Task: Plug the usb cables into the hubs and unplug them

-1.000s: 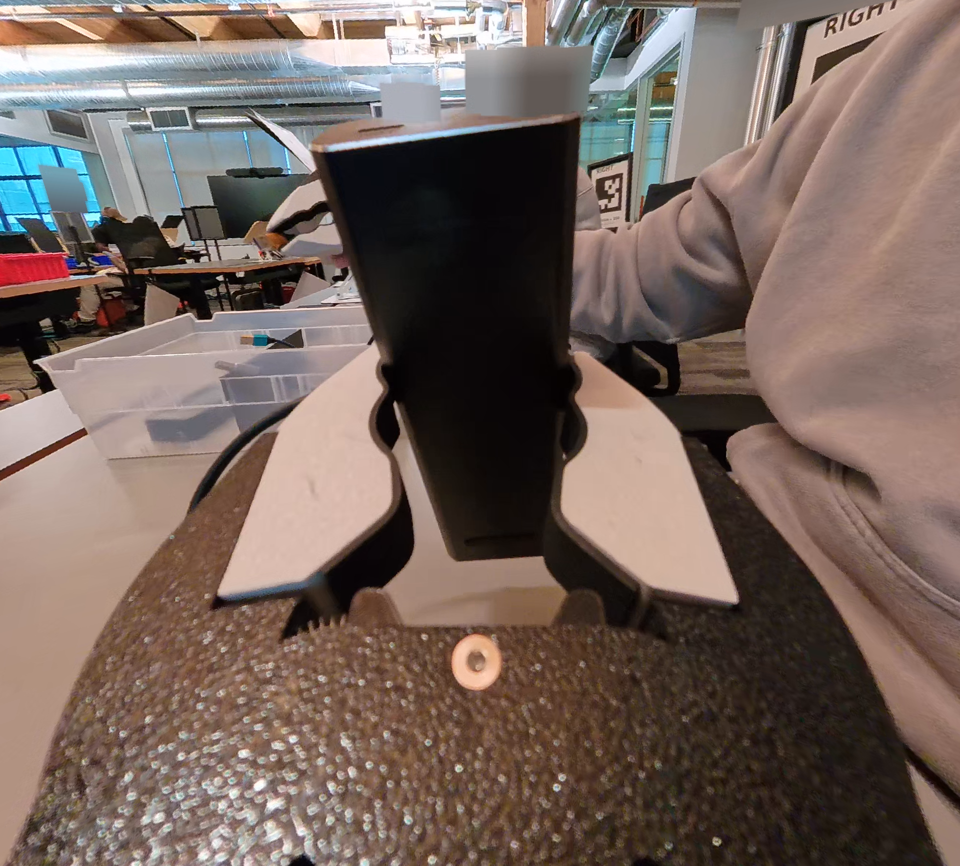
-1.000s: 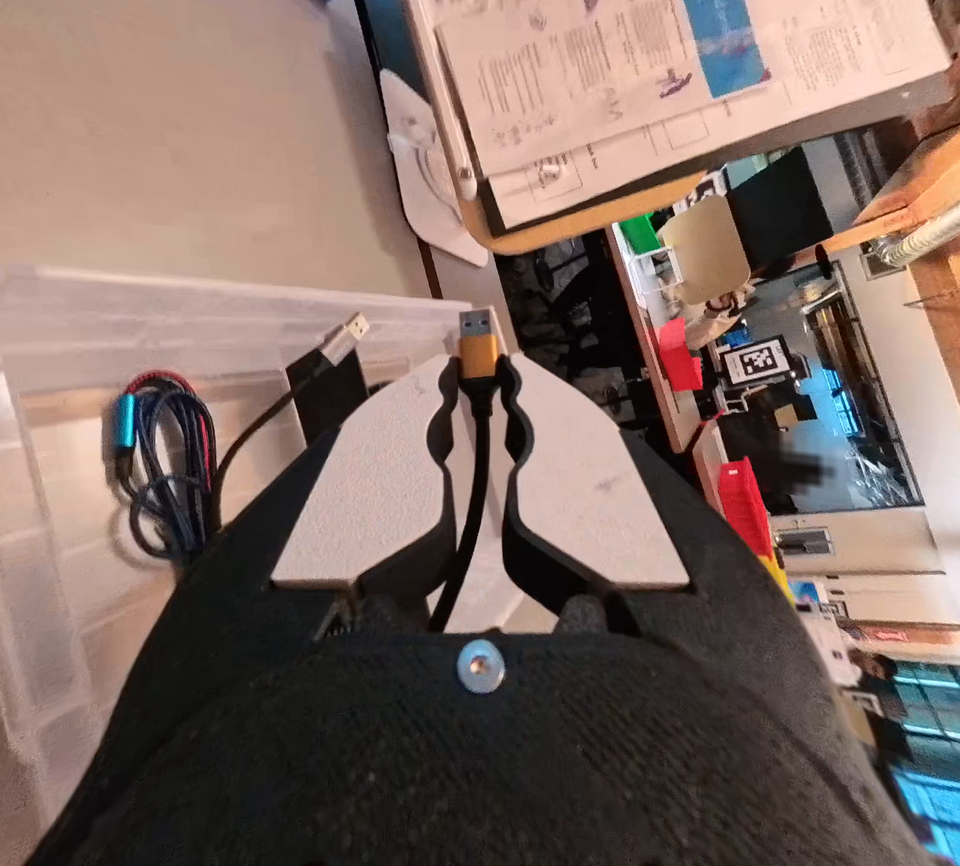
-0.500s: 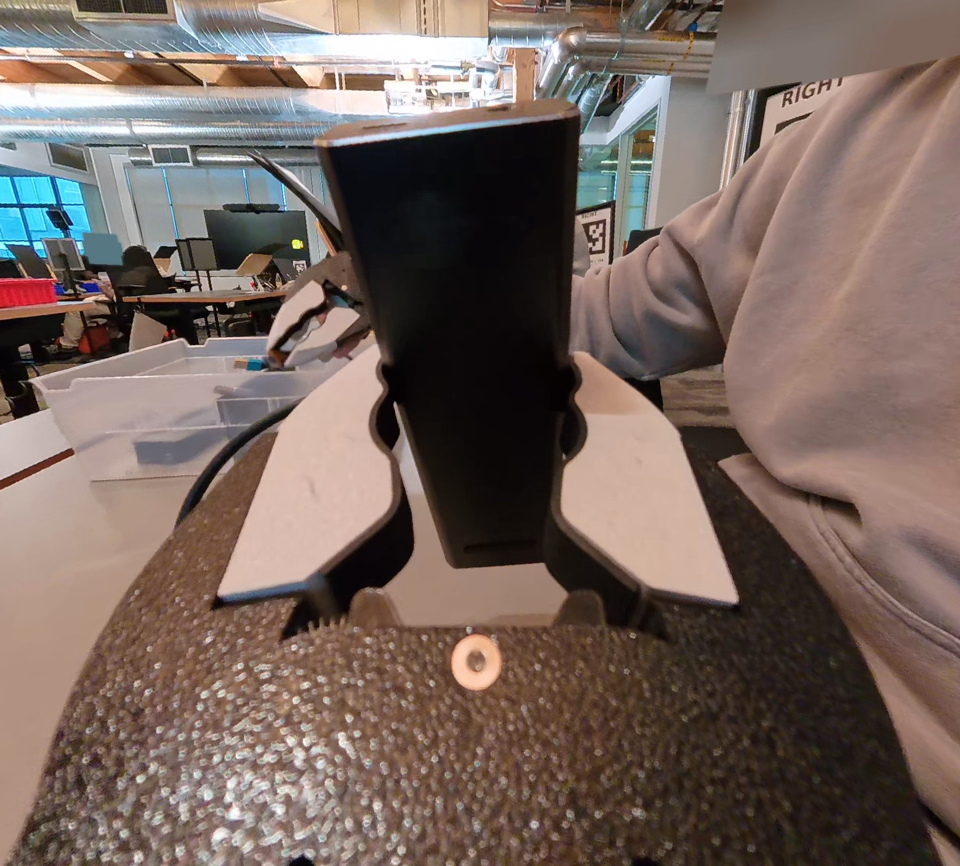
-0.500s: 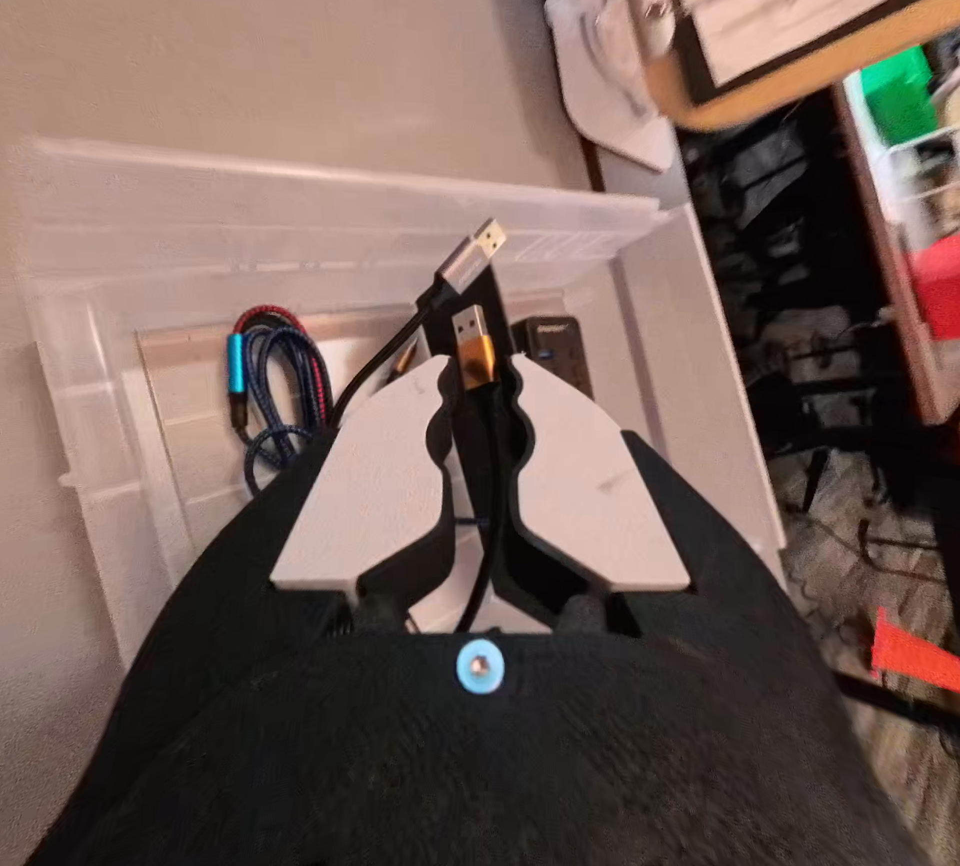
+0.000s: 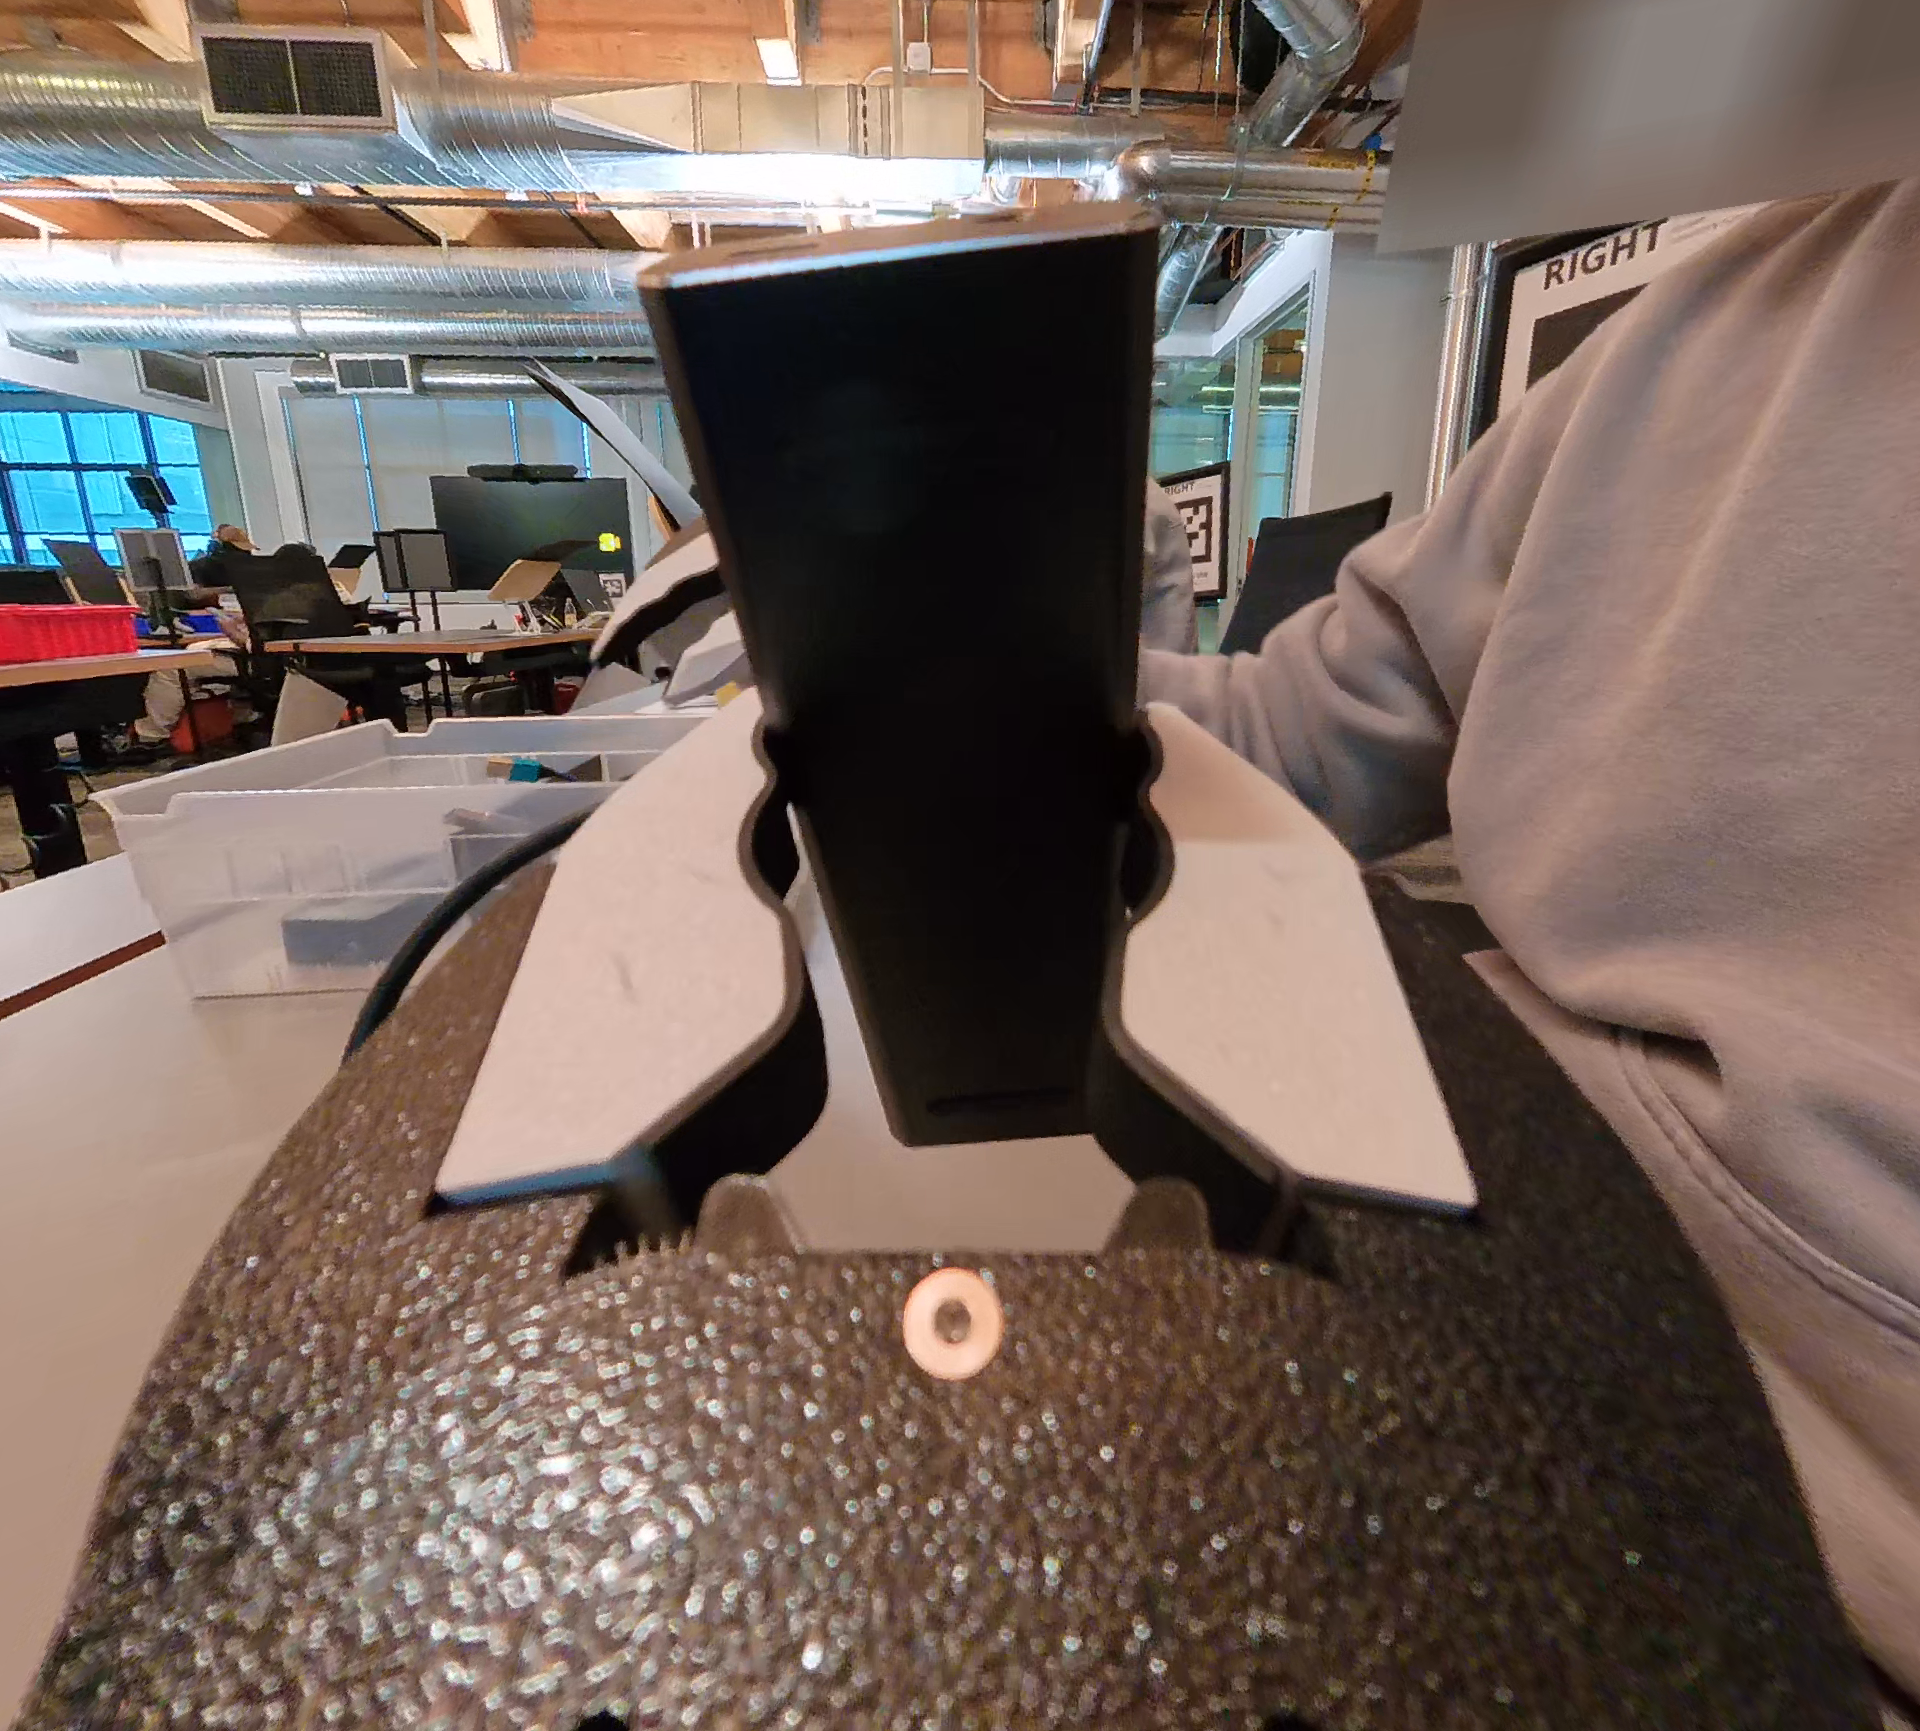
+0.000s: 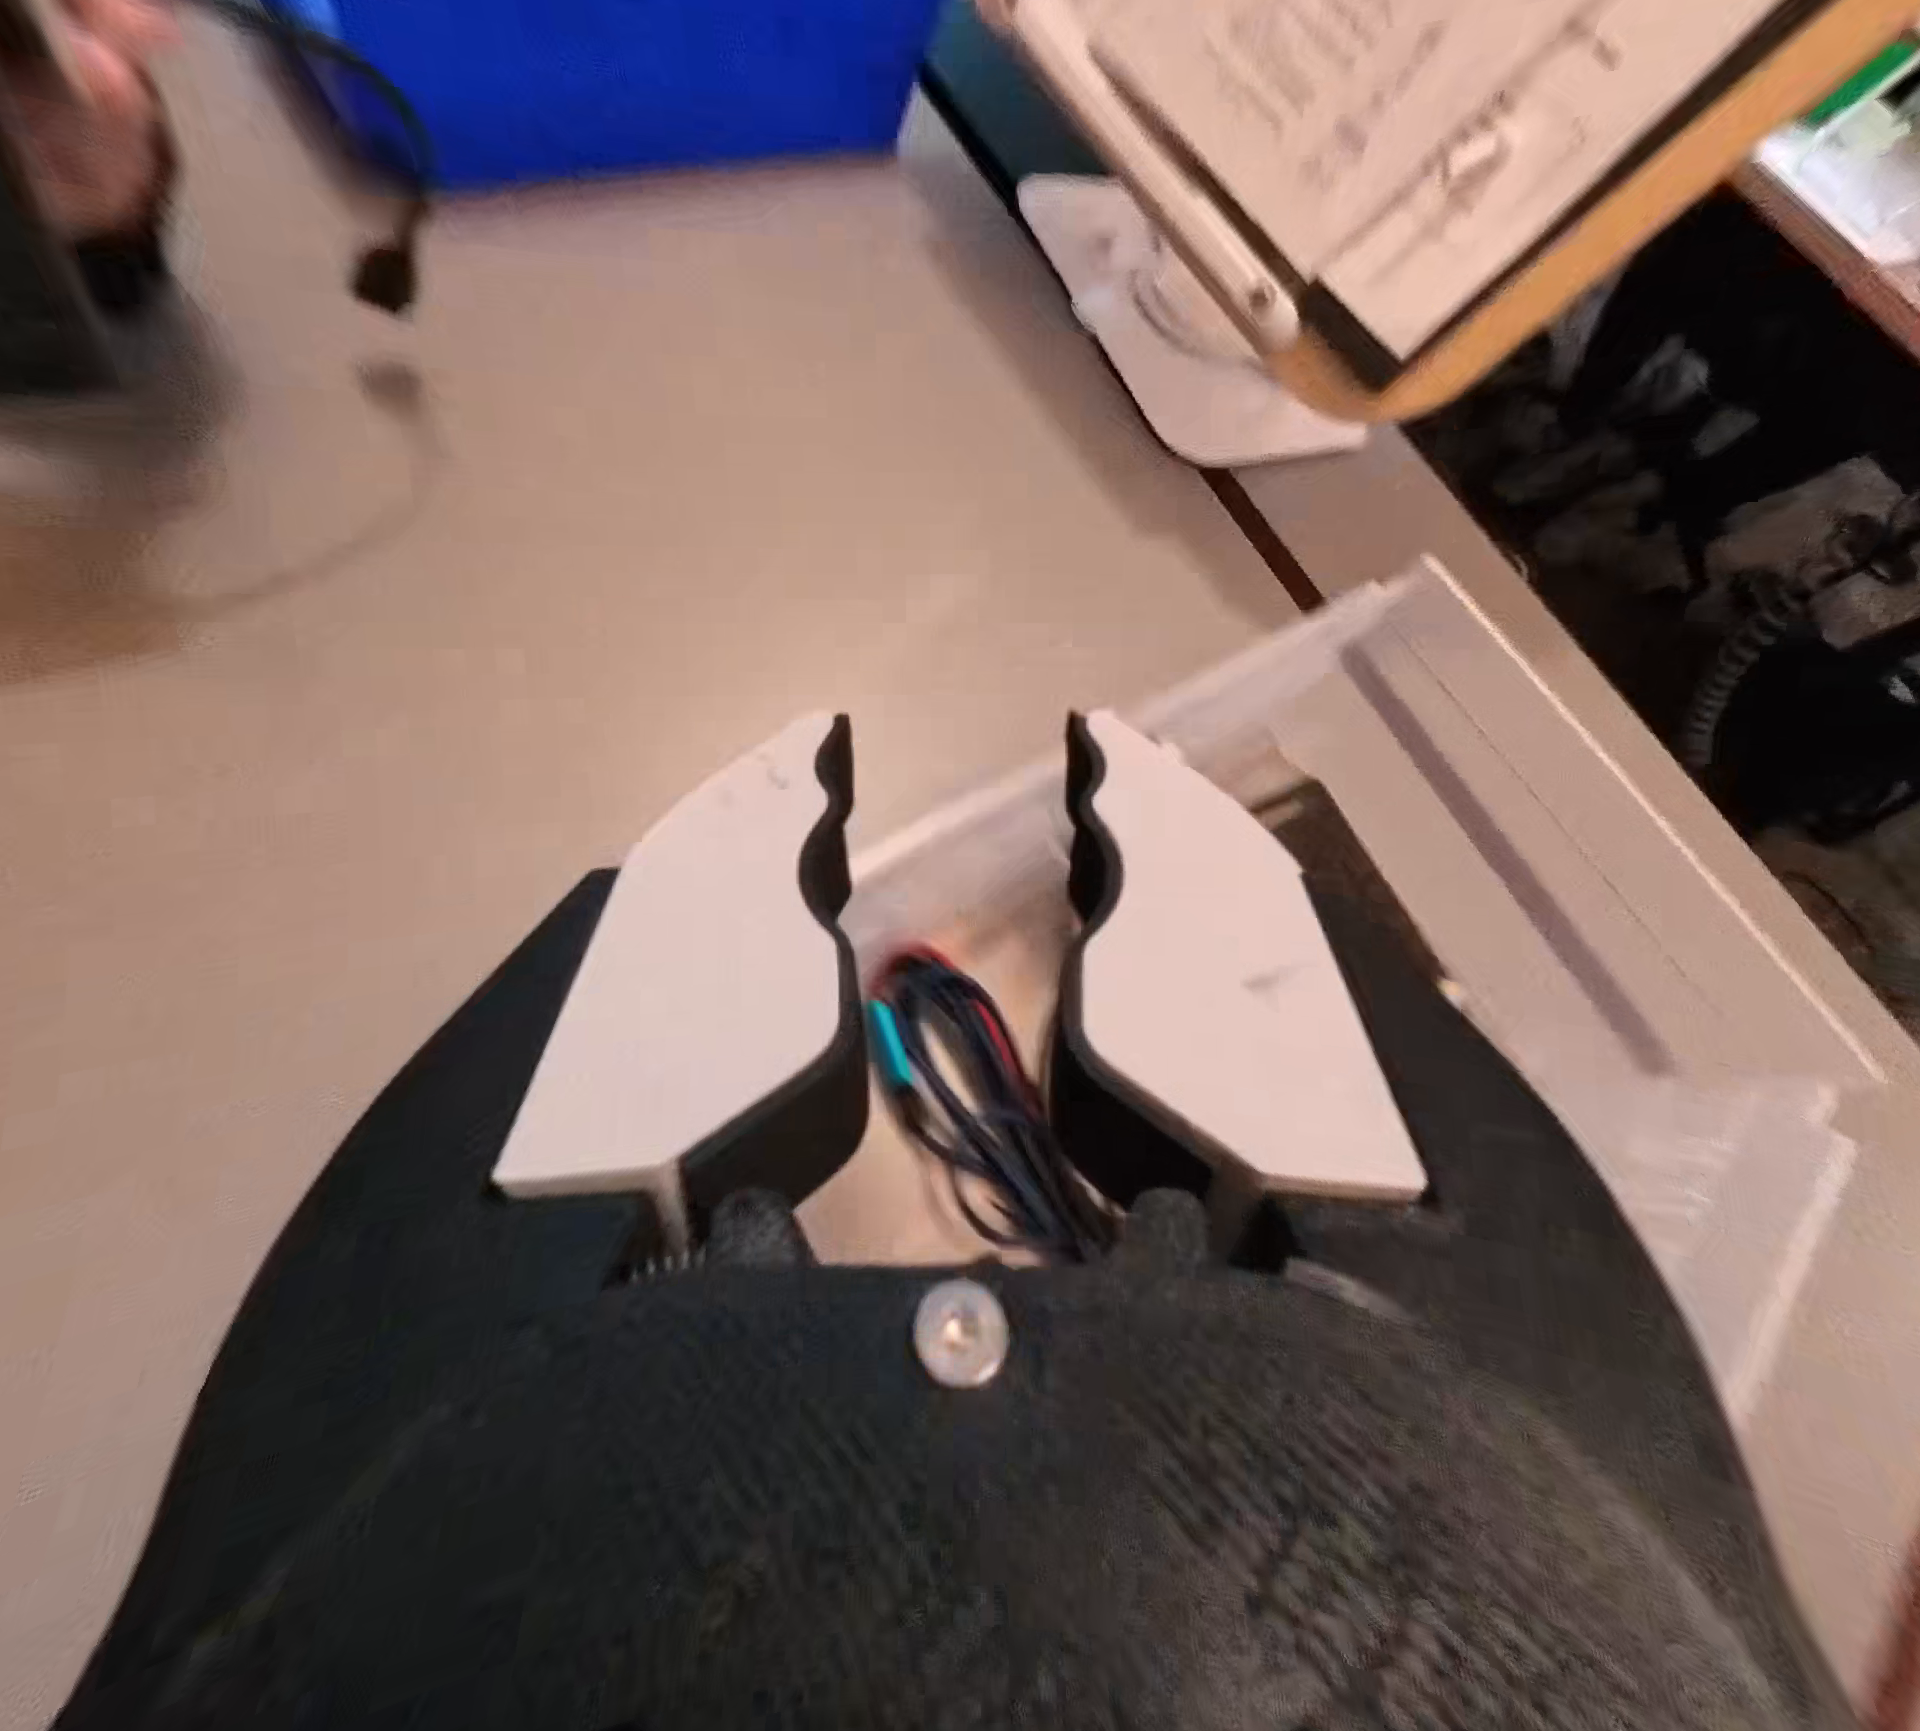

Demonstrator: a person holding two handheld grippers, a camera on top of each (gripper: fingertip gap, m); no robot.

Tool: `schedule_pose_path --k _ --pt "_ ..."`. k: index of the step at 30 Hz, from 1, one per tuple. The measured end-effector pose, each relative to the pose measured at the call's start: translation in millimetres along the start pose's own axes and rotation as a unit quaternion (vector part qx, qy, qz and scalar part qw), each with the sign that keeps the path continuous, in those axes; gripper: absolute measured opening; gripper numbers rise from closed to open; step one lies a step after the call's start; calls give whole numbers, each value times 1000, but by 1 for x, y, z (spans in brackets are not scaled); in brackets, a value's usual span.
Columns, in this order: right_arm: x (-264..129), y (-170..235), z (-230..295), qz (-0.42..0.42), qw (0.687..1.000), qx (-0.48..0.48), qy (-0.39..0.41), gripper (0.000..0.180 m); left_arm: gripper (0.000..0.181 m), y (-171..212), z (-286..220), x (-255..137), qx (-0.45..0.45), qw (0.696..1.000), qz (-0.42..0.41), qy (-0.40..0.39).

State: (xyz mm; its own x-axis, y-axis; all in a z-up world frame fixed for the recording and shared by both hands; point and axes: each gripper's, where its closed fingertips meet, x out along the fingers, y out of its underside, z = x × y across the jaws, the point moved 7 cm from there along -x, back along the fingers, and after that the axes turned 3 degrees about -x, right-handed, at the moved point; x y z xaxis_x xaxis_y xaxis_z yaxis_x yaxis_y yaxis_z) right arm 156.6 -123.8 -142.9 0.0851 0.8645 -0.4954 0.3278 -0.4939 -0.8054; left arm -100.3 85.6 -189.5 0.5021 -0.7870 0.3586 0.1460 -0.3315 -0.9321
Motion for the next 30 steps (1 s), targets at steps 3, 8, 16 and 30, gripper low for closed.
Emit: schedule_pose_path --k 3,8,16,30 --pt "7 -32 64 -93 992 50 -65 36 61 0 -1 0 10 1000 0 2" --pt "29 -68 150 -224 966 -72 -106 30 61 0 -5 3 5 1000 -2 20" --pt "55 -87 187 -194 963 31 -187 37 61 1 -9 7 7 999 0 44" --pt "66 -62 200 -207 777 491 -336 36 61 8 -11 9 58 997 44 30"
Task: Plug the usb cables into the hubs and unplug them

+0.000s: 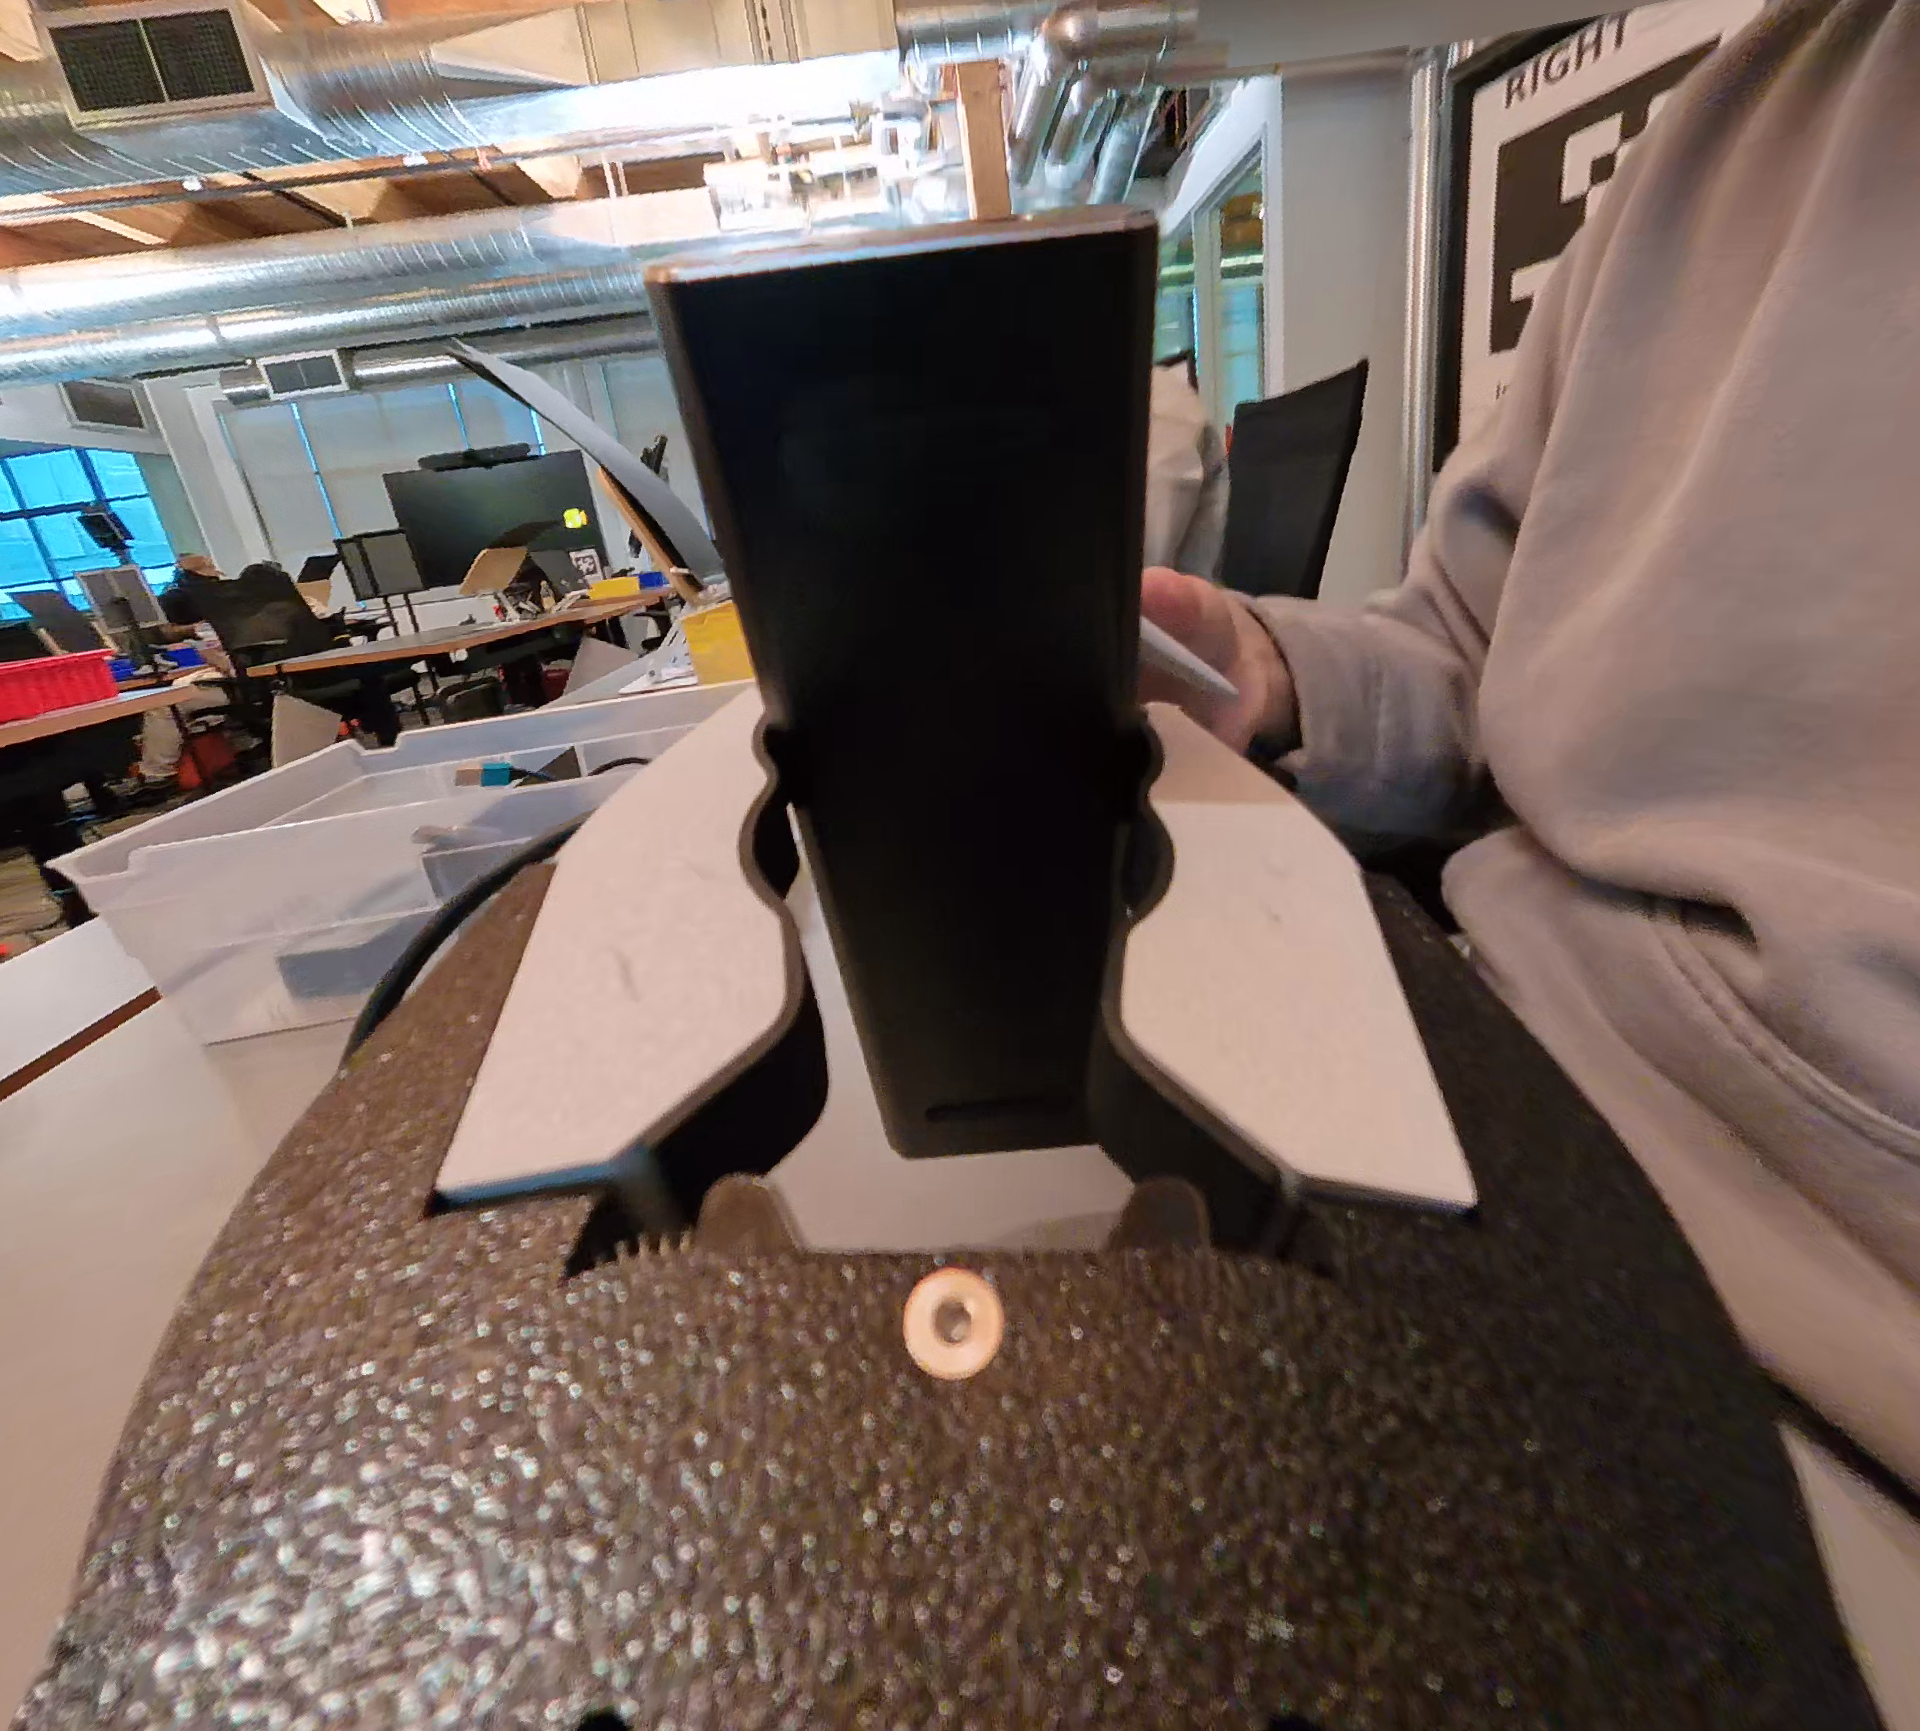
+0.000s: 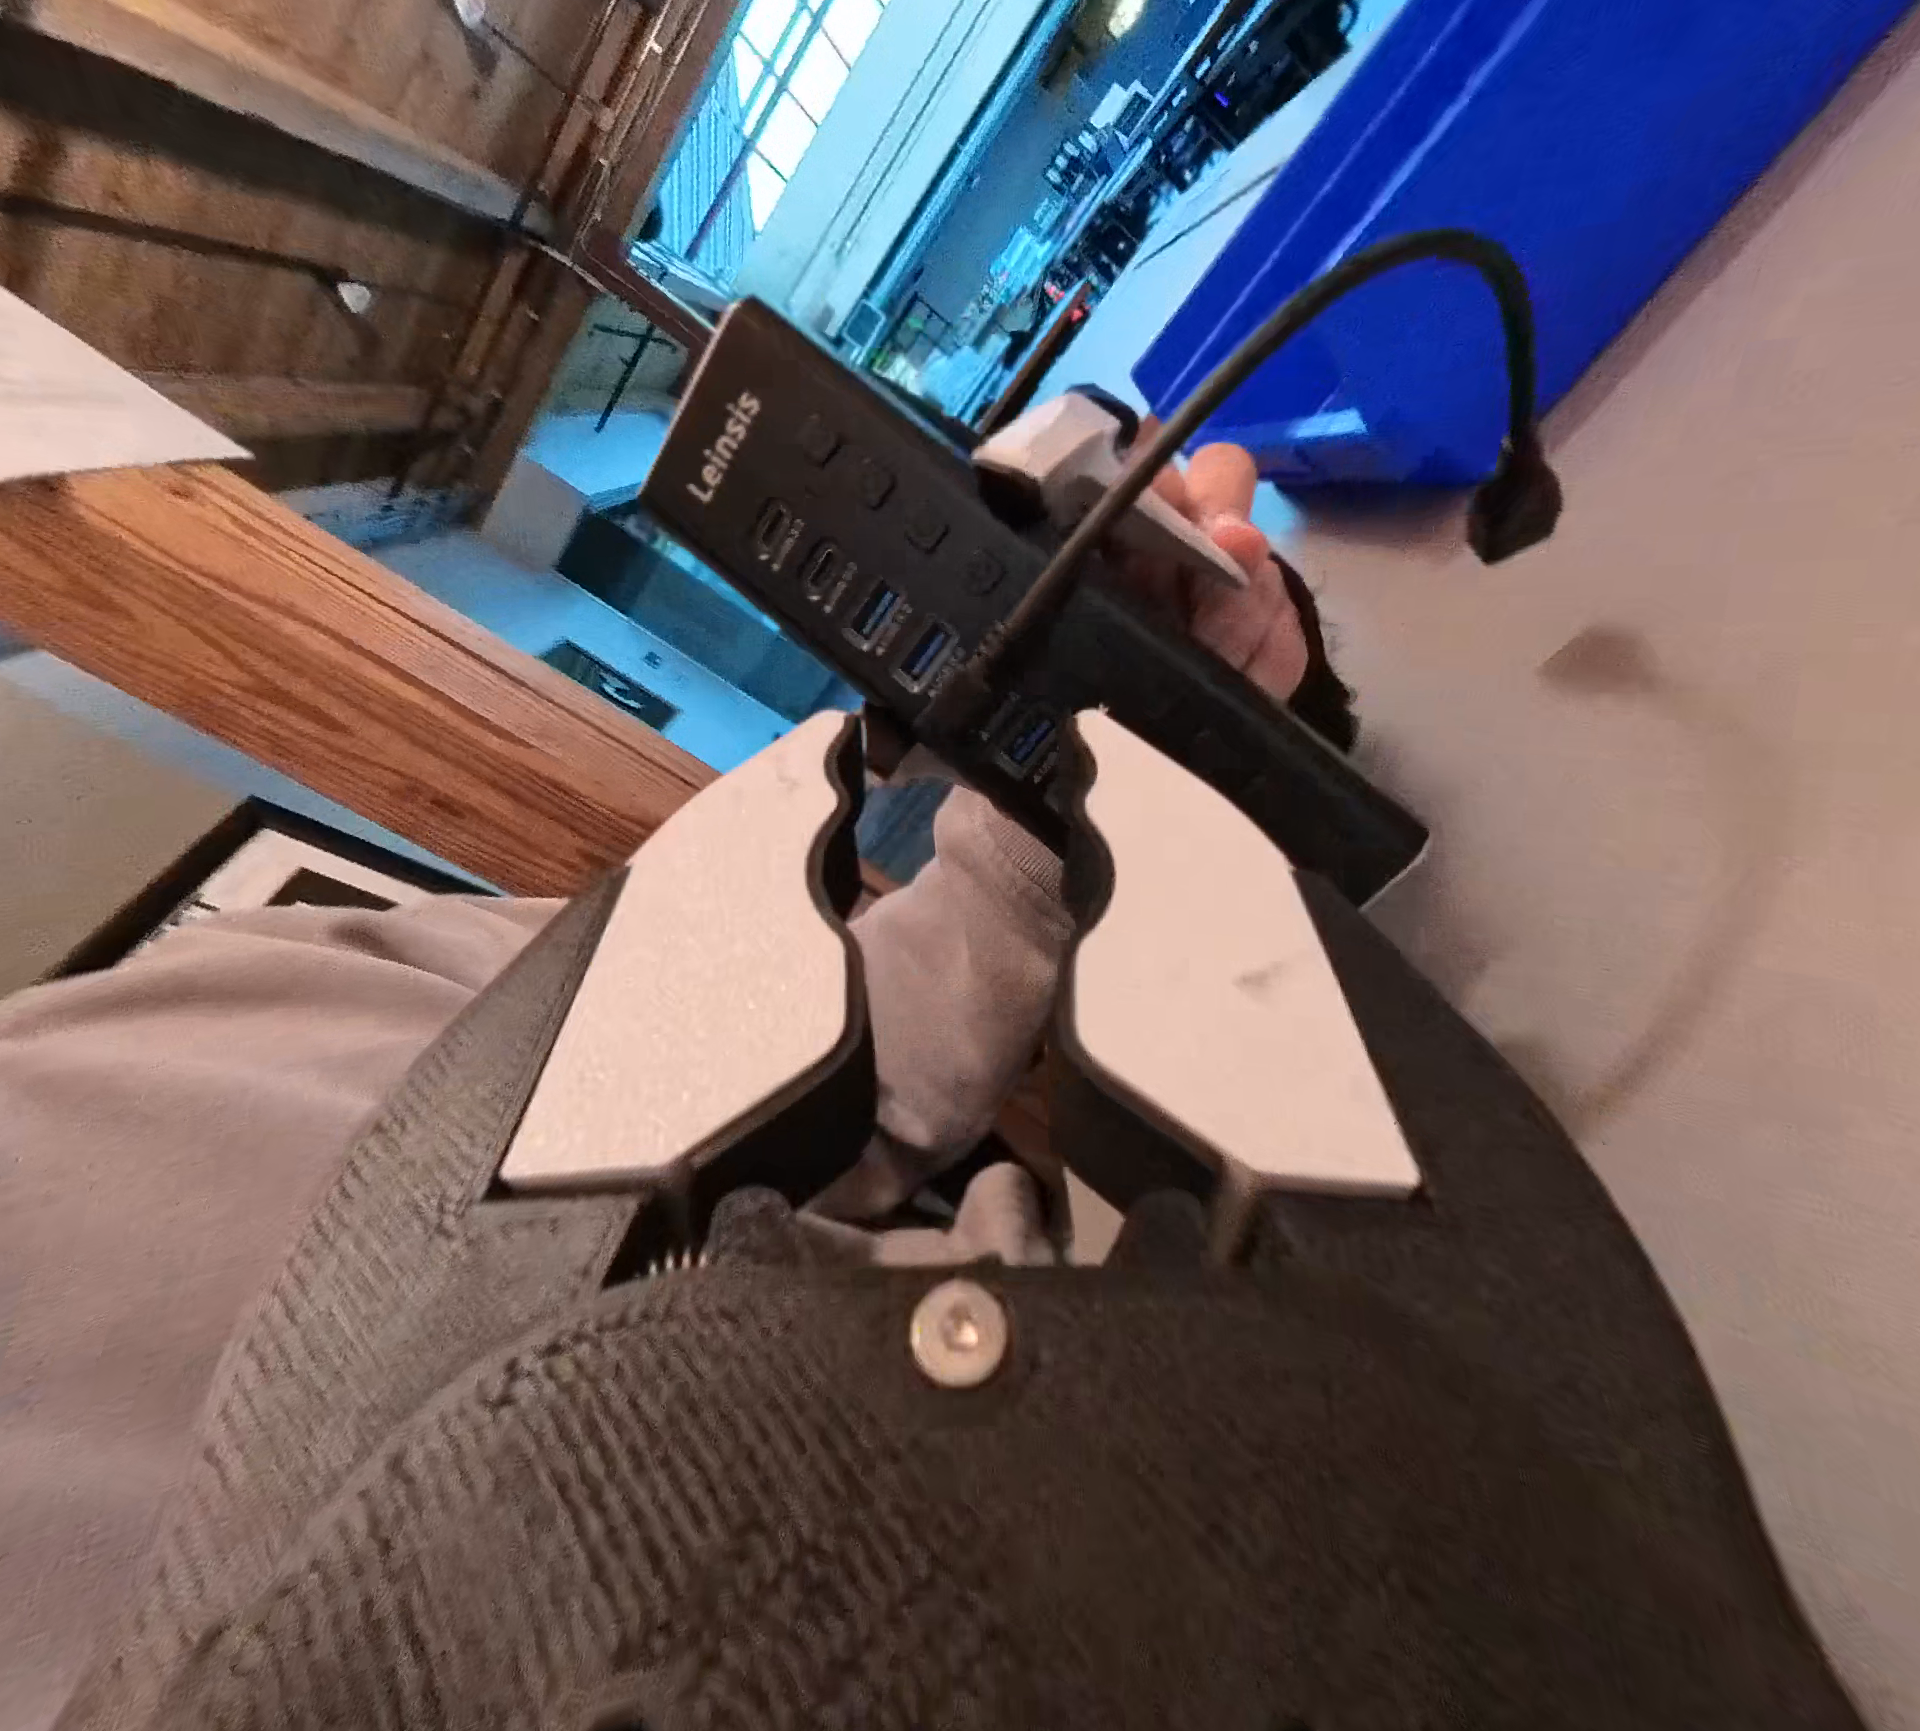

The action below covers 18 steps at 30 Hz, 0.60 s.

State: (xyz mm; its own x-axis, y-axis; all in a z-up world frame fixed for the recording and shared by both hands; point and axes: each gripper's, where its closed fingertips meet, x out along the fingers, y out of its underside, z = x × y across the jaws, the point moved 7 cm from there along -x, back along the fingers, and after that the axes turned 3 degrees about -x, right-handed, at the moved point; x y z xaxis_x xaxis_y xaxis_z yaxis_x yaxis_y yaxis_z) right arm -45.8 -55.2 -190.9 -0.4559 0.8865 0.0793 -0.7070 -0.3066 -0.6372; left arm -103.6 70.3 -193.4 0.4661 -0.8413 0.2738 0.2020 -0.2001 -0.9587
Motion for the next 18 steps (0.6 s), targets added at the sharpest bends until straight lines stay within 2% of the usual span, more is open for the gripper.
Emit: schedule_pose_path --k 3,8,13,18 --pt "-2 7 -11 29 998 48 12 33 61 4 -1 5 17 999 27 -1" --pt "-2 7 -17 40 993 113 18 11 61 13 -2 13 59 993 102 -18" --pt "-9 9 -29 60 986 155 17 9 61 18 -4 18 99 981 161 -34" --pt "-19 7 -36 82 987 131 48 9 61 28 -2 23 137 968 205 -57"
